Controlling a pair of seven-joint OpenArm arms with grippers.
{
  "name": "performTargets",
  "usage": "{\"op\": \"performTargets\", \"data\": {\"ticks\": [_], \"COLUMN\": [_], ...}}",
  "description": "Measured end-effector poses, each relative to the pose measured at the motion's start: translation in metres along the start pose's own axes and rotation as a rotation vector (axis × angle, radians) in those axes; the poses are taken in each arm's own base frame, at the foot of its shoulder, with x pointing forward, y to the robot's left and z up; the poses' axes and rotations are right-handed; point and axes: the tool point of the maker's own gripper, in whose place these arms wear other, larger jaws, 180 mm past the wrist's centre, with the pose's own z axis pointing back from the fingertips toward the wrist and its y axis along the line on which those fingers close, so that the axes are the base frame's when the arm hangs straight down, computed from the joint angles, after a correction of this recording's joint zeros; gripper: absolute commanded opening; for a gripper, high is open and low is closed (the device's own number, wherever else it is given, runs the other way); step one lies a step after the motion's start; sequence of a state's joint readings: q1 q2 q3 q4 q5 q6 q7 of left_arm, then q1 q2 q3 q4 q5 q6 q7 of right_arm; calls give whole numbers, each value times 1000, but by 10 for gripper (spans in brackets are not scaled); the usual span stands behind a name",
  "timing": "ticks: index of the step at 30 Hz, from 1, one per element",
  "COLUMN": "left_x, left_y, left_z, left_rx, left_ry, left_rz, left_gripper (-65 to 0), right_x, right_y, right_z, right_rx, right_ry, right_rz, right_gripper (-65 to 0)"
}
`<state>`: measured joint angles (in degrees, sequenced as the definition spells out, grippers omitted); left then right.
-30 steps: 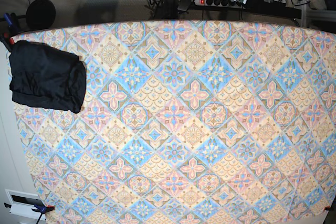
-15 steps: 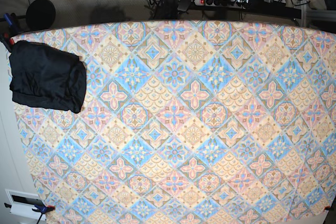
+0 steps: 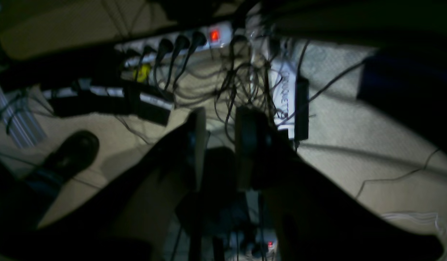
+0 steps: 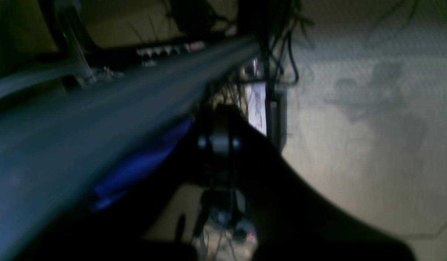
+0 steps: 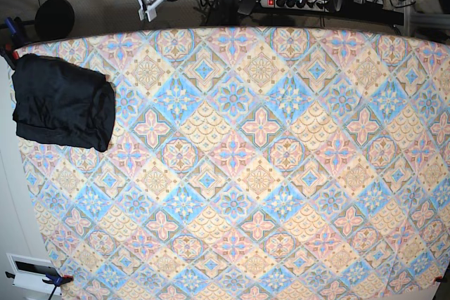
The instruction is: Layout the t-shirt on the table in an organized manner, then fold the t-shirt properly
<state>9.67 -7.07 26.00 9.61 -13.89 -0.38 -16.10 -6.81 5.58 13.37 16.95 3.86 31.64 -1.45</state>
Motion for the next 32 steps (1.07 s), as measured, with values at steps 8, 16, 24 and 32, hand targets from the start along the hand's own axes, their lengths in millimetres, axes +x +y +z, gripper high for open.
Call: {"op": "performTargets", "data": {"ticks": [8, 16, 24, 32], "left_x": [42, 46, 80, 70], "left_y": [-4, -8, -23, -38], "left_z": [-12, -13, -11, -11], "left_rx": [2, -7, -46, -65], "left_ry": [-31, -38, -145, -115], "left_rz": [17, 3, 9, 19], "left_gripper": [-511, -509, -508, -508], "right_x": [40, 37, 33, 37], "right_y": [-29, -15, -20, -21], "right_z": [-2, -10, -7, -7], "right_rx": [-197, -183, -198, -200], "right_ry": [-155, -156, -156, -162], "right_rz": [-15, -23, -24, -22], "right_gripper": [-650, -650, -650, -650]}}
